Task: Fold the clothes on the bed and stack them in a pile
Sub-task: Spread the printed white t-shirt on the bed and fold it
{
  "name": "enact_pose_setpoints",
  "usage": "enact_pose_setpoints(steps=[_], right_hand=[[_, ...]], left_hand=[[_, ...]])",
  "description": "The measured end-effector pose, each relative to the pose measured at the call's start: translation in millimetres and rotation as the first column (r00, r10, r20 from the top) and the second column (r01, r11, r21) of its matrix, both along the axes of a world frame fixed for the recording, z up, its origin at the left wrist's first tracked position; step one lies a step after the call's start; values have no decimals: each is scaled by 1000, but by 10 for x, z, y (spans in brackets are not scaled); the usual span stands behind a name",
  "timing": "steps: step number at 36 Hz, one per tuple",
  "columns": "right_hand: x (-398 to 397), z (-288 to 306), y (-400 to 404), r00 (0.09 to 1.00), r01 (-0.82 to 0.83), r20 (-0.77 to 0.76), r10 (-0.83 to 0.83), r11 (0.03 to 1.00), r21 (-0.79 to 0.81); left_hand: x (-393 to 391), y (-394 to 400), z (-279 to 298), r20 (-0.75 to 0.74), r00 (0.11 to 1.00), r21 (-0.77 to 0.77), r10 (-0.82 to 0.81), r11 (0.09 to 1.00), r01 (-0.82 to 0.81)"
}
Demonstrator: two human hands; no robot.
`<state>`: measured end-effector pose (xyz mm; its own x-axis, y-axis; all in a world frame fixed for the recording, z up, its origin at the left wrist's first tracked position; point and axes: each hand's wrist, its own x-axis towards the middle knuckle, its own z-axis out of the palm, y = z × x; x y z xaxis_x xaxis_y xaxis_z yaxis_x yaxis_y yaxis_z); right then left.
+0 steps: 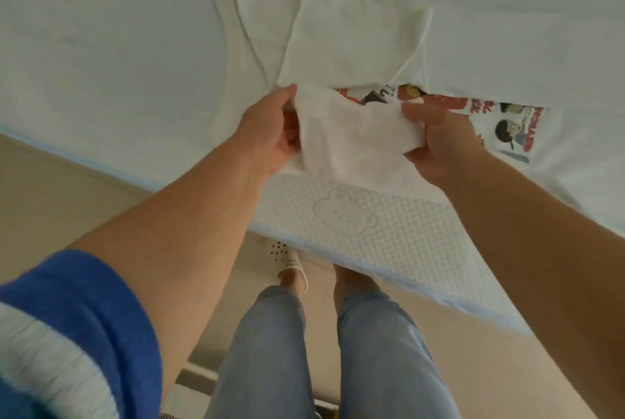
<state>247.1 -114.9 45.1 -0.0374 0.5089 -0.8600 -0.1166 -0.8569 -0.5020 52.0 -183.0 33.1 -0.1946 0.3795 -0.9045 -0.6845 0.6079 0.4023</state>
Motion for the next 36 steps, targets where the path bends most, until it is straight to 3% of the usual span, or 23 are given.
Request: enact_pose_setpoints(steps=[5, 9, 12, 15, 18, 20, 23, 25, 27, 31, 34, 36], right_hand=[[-28, -231, 160, 998, -47, 37, 51, 994, -102], [-2, -223, 140, 996, -74, 31, 79, 986, -151], [31, -181, 103, 997, -77, 14, 80, 988, -137], [54, -146, 40, 995, -97, 27, 101, 987, -125], [106, -186, -50, 990, -113, 71, 121, 988, -105], [145, -222, -110, 971, -154, 177, 163, 986, -65], [219, -277, -225, 831, -346, 469, 299, 938, 15], [277, -250, -349, 748, -416, 585, 314, 908, 44], [351, -200, -511, 636, -553, 683, 359, 829, 79], [399, -157, -826, 288, -881, 775, 563, 473, -17], [340, -184, -901, 52, -968, 824, 565, 233, -98], [281, -225, -859, -40, -980, 852, 522, 146, -135]], left_hand=[[102, 89, -94, -30, 992, -102, -122, 988, 118], [228, 79, -57, -191, 942, -134, -275, 958, 253], [176, 126, -6, -343, 910, -154, -231, 970, 188], [68, 150, 17, -390, 896, -118, -213, 976, 181], [-41, 38, -36, -511, 782, -213, -357, 934, 287], [-119, -125, -91, -599, 688, -319, -410, 910, 264], [-217, -445, -117, -687, 595, -386, -417, 903, 187], [-254, -660, -127, -720, 520, -426, -459, 884, 190], [-284, -786, -142, -702, 506, -454, -501, 862, 224], [-371, -933, -150, -567, 537, -513, -625, 778, 363], [-471, -970, -173, -488, 582, -481, -651, 756, 443], [-547, -956, -194, -429, 651, -407, -626, 777, 480]])
